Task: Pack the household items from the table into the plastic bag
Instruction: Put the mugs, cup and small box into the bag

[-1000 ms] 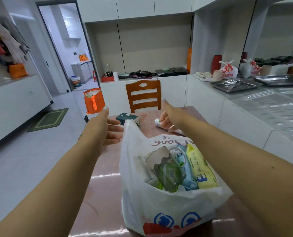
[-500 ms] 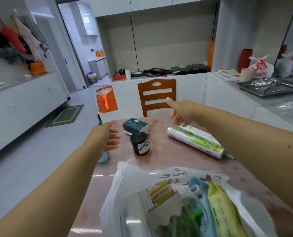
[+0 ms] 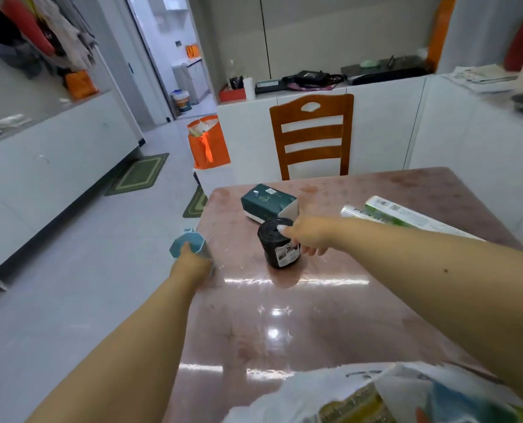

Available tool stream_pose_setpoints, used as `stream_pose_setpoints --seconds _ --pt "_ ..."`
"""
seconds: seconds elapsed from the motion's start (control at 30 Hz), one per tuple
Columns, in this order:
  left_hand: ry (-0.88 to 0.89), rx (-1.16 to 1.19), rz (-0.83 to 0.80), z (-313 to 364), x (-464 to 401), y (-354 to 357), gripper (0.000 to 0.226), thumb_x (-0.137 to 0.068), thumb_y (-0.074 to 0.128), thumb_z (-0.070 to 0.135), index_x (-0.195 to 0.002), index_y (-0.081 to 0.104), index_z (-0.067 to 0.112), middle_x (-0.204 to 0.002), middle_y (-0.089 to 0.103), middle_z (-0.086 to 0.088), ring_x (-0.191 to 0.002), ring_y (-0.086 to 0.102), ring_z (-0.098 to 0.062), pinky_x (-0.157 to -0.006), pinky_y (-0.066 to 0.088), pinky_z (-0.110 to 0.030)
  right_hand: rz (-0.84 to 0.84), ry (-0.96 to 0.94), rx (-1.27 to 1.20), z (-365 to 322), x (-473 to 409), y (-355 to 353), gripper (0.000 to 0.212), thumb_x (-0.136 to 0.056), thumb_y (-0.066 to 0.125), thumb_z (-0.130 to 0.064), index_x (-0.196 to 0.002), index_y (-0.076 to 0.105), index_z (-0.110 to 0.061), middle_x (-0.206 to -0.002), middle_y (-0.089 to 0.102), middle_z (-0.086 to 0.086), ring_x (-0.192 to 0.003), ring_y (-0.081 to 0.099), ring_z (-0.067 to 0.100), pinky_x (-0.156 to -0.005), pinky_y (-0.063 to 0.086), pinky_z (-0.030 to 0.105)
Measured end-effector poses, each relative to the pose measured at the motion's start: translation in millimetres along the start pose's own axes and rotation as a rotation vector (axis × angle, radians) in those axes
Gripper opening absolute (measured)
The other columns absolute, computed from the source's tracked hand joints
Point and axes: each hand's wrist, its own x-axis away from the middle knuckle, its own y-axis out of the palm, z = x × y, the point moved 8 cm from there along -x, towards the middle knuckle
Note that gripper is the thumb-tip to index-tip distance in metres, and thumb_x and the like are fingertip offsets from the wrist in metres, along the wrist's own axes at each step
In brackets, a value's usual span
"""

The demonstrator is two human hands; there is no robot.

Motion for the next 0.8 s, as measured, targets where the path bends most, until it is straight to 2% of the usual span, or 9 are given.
stream_pose_setpoints --seconds 0.07,0.17,0.23,0.3,0.37,0.43,0.5,0.63,0.8 --pt "-0.039 -0.041 -0.006 2 13 2 0.073 -0.084 0.06 0.019 -0.147 0.023 0.014 -0.122 0.054 -0.02 -0.109 0.059 -0.039 -0.09 0.052 -0.045 0.001 0.009 0.015 3 -12 6 0.06 -0.098 0.032 -0.052 -0.127 0.051 -0.004 -0.101 0.06 0.014 -0.087 0.062 0.03 -0.072 0.052 0.033" --pt "0.093 -0.355 0.09 17 10 -1 0.036 -0.088 0.058 0.02 -0.12 0.057 0.003 -0.117 0.063 -0.02 -0.106 0.059 -0.036 -0.081 0.046 -0.034 0.033 -0.013 0.059 4 -21 8 0.048 -0.098 0.034 -0.05 -0.109 0.053 -0.008 -0.1 0.058 0.013 -0.087 0.061 0.03 -0.072 0.052 0.033" --pt "0.238 -0.422 0.158 34 18 8 0.026 -0.089 0.059 0.024 -0.104 0.064 0.005 -0.107 0.067 -0.016 -0.094 0.06 -0.032 -0.075 0.043 -0.03 0.106 -0.059 0.13 0 -25 4 0.04 -0.099 0.038 -0.046 -0.096 0.053 -0.01 -0.1 0.057 0.012 -0.089 0.058 0.028 -0.067 0.046 0.03" --pt "0.378 -0.394 0.135 51 27 32 0.018 -0.087 0.061 0.026 -0.09 0.062 0.008 -0.094 0.068 -0.012 -0.081 0.06 -0.028 -0.073 0.05 -0.029 0.205 -0.112 0.176 -6 -30 -1 0.037 -0.097 0.046 -0.041 -0.11 0.055 -0.008 -0.106 0.059 0.012 -0.094 0.056 0.027 -0.067 0.042 0.031" --pt "0.446 -0.358 0.065 59 33 58 0.022 -0.085 0.064 0.03 -0.081 0.059 0.009 -0.083 0.07 -0.012 -0.075 0.066 -0.03 -0.072 0.057 -0.037 0.252 -0.141 0.229 -6 -41 -2 0.049 -0.091 0.055 -0.041 -0.13 0.049 -0.012 -0.128 0.051 0.014 -0.111 0.053 0.031 -0.085 0.047 0.035" --pt "0.464 -0.338 0.019 60 38 73 0.03 -0.084 0.064 0.038 -0.078 0.059 0.009 -0.076 0.071 -0.012 -0.072 0.068 -0.032 -0.069 0.058 -0.041 0.201 -0.095 0.361 2 -56 8 0.074 -0.084 0.062 -0.045 -0.148 0.03 -0.023 -0.152 0.023 0.014 -0.136 0.029 0.036 -0.11 0.034 0.044" --pt "0.479 -0.359 0.006 60 40 79 0.034 -0.084 0.064 0.042 -0.08 0.06 0.009 -0.074 0.071 -0.011 -0.07 0.068 -0.03 -0.069 0.057 -0.04 0.158 -0.043 0.411 11 -66 16 0.085 -0.077 0.071 -0.045 -0.148 0.027 -0.029 -0.158 0.003 0.01 -0.144 0.008 0.037 -0.116 0.025 0.047" --pt "0.513 -0.304 -0.047 52 45 86 0.033 -0.082 0.067 0.042 -0.077 0.06 0.01 -0.071 0.07 -0.009 -0.068 0.068 -0.029 -0.068 0.058 -0.042 0.288 -0.167 0.33 7 -66 9 0.062 -0.063 0.085 -0.03 -0.111 0.047 -0.021 -0.136 0.035 0.007 -0.128 0.036 0.032 -0.094 0.042 0.035" --pt "0.519 -0.217 -0.108 45 62 85 0.029 -0.083 0.069 0.037 -0.079 0.061 0.009 -0.069 0.071 -0.004 -0.066 0.069 -0.023 -0.068 0.059 -0.041 0.275 -0.031 0.432 22 -55 6 0.092 -0.057 0.083 -0.04 -0.134 0.037 -0.023 -0.137 0.03 0.012 -0.119 0.042 0.034 -0.096 0.048 0.042"
